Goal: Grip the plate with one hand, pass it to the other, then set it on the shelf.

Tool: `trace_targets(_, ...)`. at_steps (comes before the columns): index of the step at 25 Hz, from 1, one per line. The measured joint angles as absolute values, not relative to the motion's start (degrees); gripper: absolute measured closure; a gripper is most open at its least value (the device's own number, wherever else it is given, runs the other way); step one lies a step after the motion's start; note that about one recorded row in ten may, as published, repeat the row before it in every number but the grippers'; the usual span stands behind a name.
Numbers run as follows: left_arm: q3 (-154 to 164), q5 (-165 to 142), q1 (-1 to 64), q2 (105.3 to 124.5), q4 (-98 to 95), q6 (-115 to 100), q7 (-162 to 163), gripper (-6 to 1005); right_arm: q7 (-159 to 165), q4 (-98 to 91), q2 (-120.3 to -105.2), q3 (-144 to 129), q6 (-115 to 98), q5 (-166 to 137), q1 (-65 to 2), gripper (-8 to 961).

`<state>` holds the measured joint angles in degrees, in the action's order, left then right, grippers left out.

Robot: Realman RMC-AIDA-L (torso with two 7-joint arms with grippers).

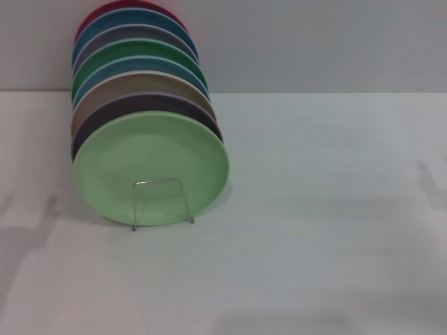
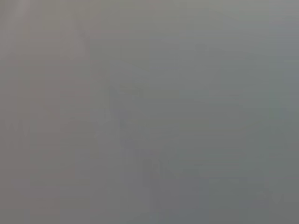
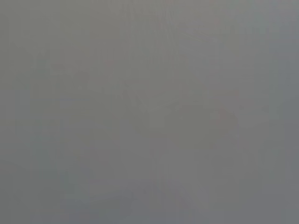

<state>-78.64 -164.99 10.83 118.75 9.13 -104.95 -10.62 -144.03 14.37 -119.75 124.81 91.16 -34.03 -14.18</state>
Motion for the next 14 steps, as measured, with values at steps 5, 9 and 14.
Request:
trace_targets(5, -80.05, -163.17, 8.42, 118.87, 8.47, -103.31, -3.67, 178, -147.38, 12.73, -119.76, 124.97, 89.24, -33.51, -15.78, 333)
trace_targets(9, -80.48, -158.93, 8.09, 119.01, 7.48, -100.88, 1.98, 178, -148.88, 11.02, -119.69, 124.97, 87.62, -33.48, -17.23, 333)
trace_targets(14, -80.12, -158.49, 8.22, 119.06, 7.02, -99.59, 3.06, 178, -148.99, 10.88, -119.69, 125.5, 87.59, -33.48, -17.4, 333)
